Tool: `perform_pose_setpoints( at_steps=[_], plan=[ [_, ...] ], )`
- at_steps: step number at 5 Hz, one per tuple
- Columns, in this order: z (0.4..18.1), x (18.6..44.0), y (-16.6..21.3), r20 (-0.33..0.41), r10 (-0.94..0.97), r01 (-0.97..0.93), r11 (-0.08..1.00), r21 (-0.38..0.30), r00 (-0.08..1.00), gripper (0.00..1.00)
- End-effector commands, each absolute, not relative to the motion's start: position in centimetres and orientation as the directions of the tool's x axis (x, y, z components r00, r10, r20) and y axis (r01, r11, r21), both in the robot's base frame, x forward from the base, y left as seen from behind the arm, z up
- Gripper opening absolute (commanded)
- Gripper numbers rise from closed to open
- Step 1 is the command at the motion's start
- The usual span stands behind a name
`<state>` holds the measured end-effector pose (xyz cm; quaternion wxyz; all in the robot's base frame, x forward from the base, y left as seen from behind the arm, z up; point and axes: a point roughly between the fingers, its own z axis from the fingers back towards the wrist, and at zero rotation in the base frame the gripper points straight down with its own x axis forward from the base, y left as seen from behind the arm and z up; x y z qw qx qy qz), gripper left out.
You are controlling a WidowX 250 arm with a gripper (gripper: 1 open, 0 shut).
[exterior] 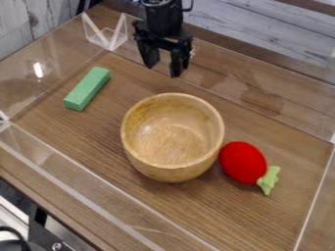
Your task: Move the red object to the right side of the table
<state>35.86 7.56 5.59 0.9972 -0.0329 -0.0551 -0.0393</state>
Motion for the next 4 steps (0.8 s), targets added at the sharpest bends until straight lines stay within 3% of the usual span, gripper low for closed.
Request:
perform_pose_setpoints(
  at_steps=[1,4],
  plan=[
    [6.6,36.0,6.4,0.139,-0.173,0.182,0.982,-0.052,0.975,1.0],
    [7.2,34.9,2.7,0.146,-0.438,0.447,0.894,-0.033,0.887,1.0]
  ],
)
